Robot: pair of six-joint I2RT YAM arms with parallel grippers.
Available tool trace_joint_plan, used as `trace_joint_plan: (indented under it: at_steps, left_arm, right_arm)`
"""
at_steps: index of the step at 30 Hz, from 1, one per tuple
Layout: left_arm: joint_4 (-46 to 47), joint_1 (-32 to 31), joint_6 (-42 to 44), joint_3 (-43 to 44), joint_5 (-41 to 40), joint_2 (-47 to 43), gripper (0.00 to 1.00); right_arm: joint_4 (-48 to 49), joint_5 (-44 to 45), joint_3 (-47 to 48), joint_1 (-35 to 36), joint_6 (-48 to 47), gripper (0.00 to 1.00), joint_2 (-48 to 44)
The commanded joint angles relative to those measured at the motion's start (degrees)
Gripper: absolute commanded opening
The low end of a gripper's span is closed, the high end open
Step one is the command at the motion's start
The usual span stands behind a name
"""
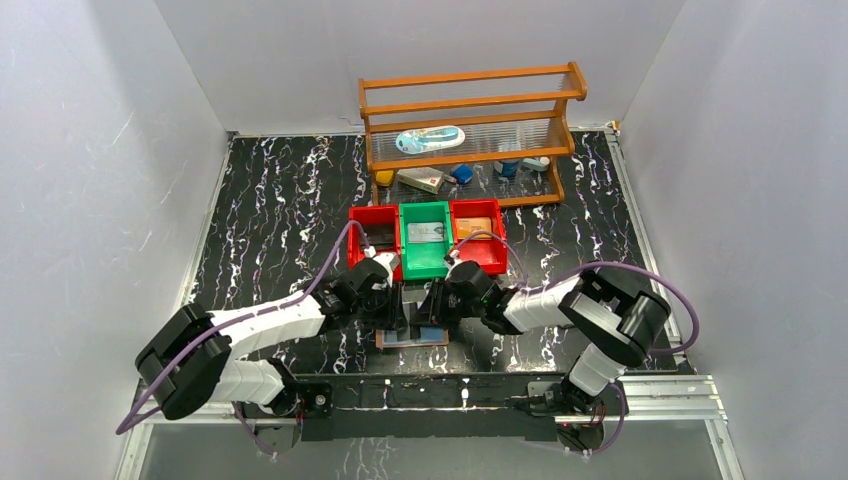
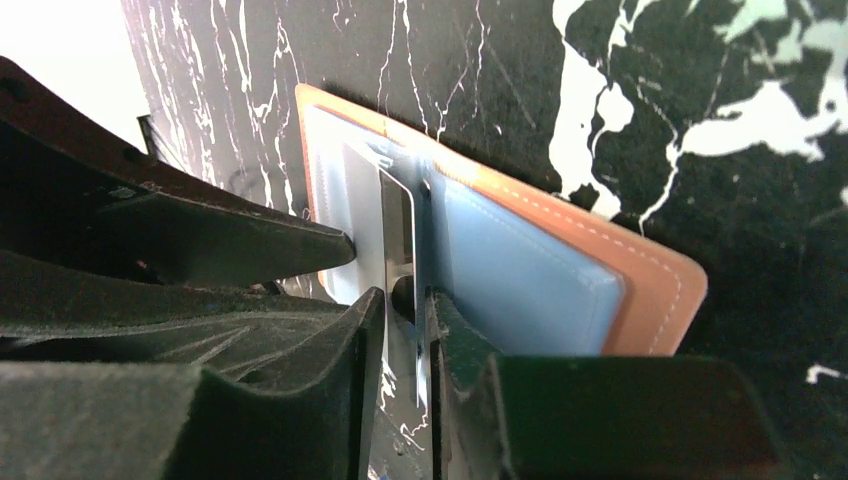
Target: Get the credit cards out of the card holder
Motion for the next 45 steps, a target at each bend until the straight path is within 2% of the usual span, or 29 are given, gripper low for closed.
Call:
trace_joint_plan:
  at_steps: [1,8,14,20,22,32,40,43,45]
  left_arm:
    - [0.3,-0.3,-2.8,-4.5,-0.1,0.5,0.33]
    - [-0.5,-0.3,-3.3,-6.7,-0.3,-2.4,0.32]
    - [-1.1,-0.2,-3.3,-6.9,-0.5,-3.5,0.32]
    - [-1.2,-0.3,-3.3,-7.1,-0.1,-3.5,0.32]
    - [-1.2,-0.3,-3.2,-7.0,-0.1,-3.4,0.32]
    - [-2.1,-0.3,-2.9,-6.3,0.2,-3.0,0.32]
    - [-3.3,-0.3,-2.7,-6.2,-0.6,-3.9,0.31]
    - [-3.3,-0.3,-2.6,-6.1,-0.6,-4.0,0.31]
    - [-3.8,-0.3,-2.2,-5.9,-0.6,-3.7,0.31]
  right_arm:
    - [1.7,1.0,-2.8,-0.2,2.4,0.32,-1.4]
    - [5.3,-0.3,-2.6,-0.2,4.6,0.33,-1.2]
    - [5.0,2.6,-4.8,-0.2,5.9,0.36,-3.7]
    - [6.8,1.7,-5.1,-0.2,6.0,0.21,-4.5]
    - [8.1,0.6,-5.0,-0.2,6.5,0.19,-3.8]
    - [14.2,-2.1,-4.3,-0.2,8.1,0.24,0.9]
    - [14.7,0.2,-5.9,-0.4,8.9,0.19,0.1]
    - [13.6,-0.3,-5.3,-1.0,8.6,0.28,0.2]
    - [14.0,-0.9,-4.7,-1.1,8.6,0.29,0.7]
